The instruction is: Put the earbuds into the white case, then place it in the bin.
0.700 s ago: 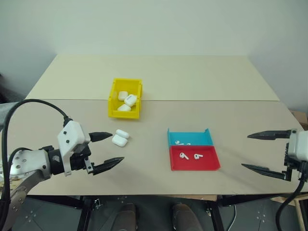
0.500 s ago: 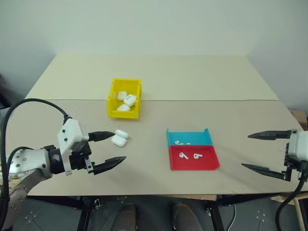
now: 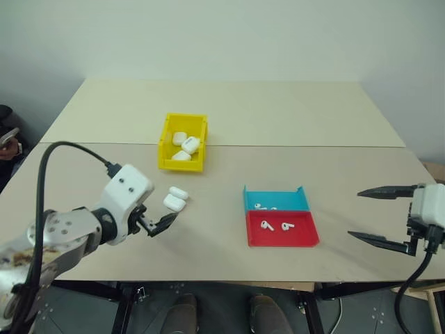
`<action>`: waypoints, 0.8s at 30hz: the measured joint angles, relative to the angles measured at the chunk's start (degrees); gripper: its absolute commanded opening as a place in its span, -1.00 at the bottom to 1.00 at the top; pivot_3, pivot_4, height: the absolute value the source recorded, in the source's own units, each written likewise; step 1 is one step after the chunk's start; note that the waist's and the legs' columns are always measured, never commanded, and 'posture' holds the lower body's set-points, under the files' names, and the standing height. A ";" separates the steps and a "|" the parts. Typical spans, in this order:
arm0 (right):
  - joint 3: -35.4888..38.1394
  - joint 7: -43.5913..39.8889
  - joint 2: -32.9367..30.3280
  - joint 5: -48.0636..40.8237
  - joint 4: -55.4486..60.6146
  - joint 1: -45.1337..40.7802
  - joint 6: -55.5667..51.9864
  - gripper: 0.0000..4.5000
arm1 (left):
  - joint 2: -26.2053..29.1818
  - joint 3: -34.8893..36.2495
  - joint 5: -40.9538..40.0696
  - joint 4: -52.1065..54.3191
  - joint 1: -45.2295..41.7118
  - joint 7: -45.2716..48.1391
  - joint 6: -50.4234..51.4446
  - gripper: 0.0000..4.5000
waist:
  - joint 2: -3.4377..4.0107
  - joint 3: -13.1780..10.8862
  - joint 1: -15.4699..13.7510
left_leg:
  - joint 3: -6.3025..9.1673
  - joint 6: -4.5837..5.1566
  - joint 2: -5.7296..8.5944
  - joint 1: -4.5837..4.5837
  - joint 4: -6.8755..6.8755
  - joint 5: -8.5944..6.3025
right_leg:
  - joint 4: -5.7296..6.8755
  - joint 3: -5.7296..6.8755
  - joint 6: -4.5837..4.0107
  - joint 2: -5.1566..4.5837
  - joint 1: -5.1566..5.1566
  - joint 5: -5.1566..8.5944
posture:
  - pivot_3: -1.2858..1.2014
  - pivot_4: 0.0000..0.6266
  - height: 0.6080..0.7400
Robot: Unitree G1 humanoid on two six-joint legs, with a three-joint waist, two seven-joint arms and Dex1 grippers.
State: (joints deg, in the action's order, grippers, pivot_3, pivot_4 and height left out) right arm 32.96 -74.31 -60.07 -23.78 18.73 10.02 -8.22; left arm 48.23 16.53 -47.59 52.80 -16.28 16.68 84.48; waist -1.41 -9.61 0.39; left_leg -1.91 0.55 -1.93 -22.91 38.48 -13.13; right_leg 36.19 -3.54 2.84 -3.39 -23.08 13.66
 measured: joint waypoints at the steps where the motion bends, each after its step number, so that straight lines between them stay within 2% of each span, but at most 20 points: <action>1: 0.00 0.09 -0.06 0.00 0.11 0.03 -0.35 0.99 | -0.88 -1.00 -1.83 -0.10 -2.85 -2.13 3.34 1.00 | -0.04 0.00 0.04 | 0.01 0.00 0.00 -0.02 -0.01 0.00 | -0.01 0.00 -0.01 0.01 -0.02 0.00 | 0.03 -0.52 1.00; 3: 0.06 0.30 -0.14 0.03 0.56 0.64 -1.30 0.99 | -0.13 -4.79 -7.35 -2.38 -7.05 -8.34 7.13 1.00 | -0.08 0.01 0.24 | 0.10 0.00 0.00 -0.03 -0.07 -0.01 | 0.01 -0.03 -0.31 0.01 -0.06 -0.17 | 0.03 -0.52 1.00; 8: -0.02 1.95 0.03 0.59 2.28 3.07 -2.85 0.99 | 3.89 -14.27 -22.00 -12.87 -16.42 -25.05 7.83 1.00 | -0.13 -0.02 0.44 | 0.31 0.00 0.01 0.03 -0.09 0.00 | 0.03 -0.14 -0.32 0.01 -0.09 -0.18 | 0.03 -0.52 1.00; 11: -0.20 3.43 0.78 0.52 3.40 3.80 -4.49 0.99 | 4.30 -19.48 -29.48 -19.85 -22.15 -35.37 7.83 1.00 | -0.16 -0.04 0.30 | 0.31 -0.01 0.03 0.06 -0.09 0.00 | 0.04 -0.14 -0.30 0.00 -0.04 -0.17 | 0.03 -0.52 1.00; 18: -0.64 5.81 1.14 1.90 4.12 5.47 -6.14 0.99 | 6.40 -29.05 -48.57 -33.92 -25.69 -56.79 3.11 1.00 | -0.19 -0.05 0.26 | 0.31 -0.03 0.06 0.04 -0.17 0.01 | 0.05 -0.21 -0.35 -0.03 -0.11 -0.20 | 0.03 -0.52 1.00; 24: -1.14 6.98 1.15 2.36 4.25 5.52 -6.68 0.99 | 6.08 -38.36 -55.54 -38.39 -30.08 -68.41 -2.34 1.00 | -0.19 -0.06 -0.16 | 0.09 -0.07 0.11 0.03 -0.16 0.03 | 0.02 -0.19 -0.36 -0.03 -0.09 -0.21 | 0.03 -0.52 1.00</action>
State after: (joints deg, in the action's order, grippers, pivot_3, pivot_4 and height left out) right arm 31.83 -67.33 -58.91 -21.42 22.98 15.54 -14.90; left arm 54.30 -21.83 -103.12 14.41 -46.35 -51.73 82.15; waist -1.60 -9.66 0.23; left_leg -1.81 0.48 -1.82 -22.88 38.33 -13.10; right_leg 36.21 -3.73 2.48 -3.42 -23.17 13.45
